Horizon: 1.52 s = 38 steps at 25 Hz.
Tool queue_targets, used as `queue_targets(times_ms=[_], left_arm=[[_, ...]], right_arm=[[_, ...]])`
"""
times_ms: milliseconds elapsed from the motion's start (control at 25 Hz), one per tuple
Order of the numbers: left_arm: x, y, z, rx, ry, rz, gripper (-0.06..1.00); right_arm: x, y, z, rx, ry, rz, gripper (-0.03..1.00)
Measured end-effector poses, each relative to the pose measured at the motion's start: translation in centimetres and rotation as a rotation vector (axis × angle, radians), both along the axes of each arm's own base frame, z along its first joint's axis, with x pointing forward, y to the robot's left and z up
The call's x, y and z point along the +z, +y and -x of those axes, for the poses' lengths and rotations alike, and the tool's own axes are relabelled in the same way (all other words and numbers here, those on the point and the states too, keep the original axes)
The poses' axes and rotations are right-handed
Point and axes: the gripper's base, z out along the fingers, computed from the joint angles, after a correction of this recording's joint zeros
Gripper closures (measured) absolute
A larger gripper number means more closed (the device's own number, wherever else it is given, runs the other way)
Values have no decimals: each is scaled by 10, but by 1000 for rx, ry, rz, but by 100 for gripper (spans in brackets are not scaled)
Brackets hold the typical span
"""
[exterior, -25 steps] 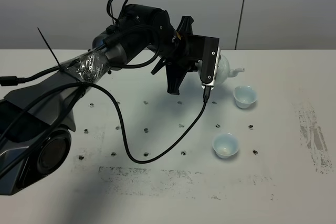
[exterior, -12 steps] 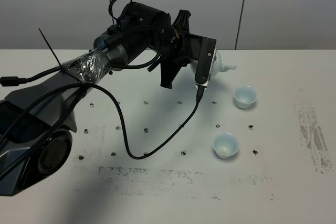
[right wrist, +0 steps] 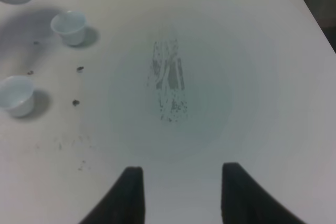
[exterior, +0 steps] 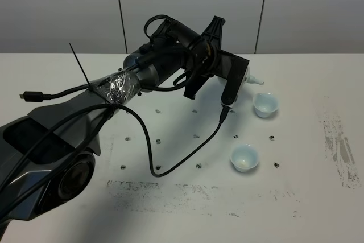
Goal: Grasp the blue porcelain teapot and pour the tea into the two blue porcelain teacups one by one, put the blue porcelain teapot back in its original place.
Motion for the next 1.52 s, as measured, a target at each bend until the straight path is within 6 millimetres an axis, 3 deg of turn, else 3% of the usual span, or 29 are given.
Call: queue_targets(times_ms=[1520], left_arm=[[-11, -37, 14, -121, -303, -273, 83]], right_arm=[[0, 0, 0, 0, 0, 0, 61]])
